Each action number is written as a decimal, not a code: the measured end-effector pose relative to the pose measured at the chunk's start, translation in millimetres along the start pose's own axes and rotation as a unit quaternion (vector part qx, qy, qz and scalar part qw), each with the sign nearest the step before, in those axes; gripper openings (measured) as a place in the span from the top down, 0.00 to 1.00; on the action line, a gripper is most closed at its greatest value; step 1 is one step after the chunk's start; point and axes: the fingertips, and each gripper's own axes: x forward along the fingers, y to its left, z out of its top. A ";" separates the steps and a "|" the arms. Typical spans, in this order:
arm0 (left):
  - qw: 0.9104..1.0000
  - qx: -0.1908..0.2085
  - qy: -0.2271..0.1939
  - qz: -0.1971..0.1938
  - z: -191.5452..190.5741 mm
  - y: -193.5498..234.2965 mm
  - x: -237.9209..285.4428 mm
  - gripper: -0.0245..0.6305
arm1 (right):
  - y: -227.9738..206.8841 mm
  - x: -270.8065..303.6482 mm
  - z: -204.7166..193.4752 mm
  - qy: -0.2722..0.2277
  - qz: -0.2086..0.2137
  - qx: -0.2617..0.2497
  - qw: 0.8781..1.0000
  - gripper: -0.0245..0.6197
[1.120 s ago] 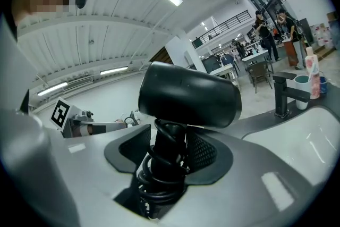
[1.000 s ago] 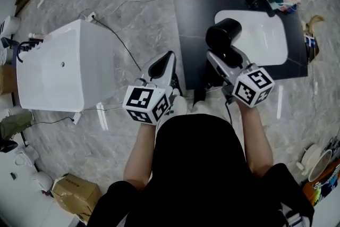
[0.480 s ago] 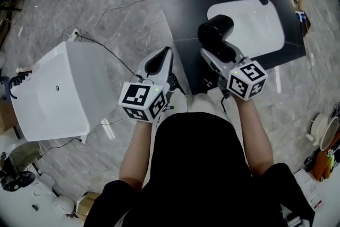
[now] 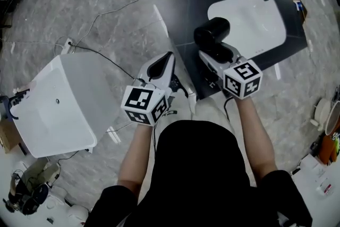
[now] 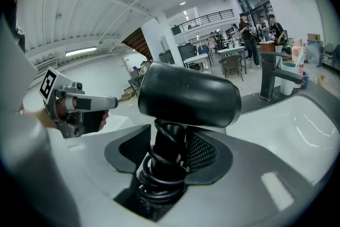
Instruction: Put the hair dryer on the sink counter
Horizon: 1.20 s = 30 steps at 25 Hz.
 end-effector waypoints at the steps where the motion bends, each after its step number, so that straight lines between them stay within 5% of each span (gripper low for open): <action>1: 1.000 -0.001 0.002 -0.002 -1.0 2.1 1.3 0.96 | -1.8 4.5 -2.2 0.006 -0.003 -0.001 1.000 0.63; 30: 1.000 -0.011 0.029 -0.002 -23.1 28.8 16.4 0.96 | -39.2 82.9 -61.1 0.149 -0.072 -0.045 0.985 0.62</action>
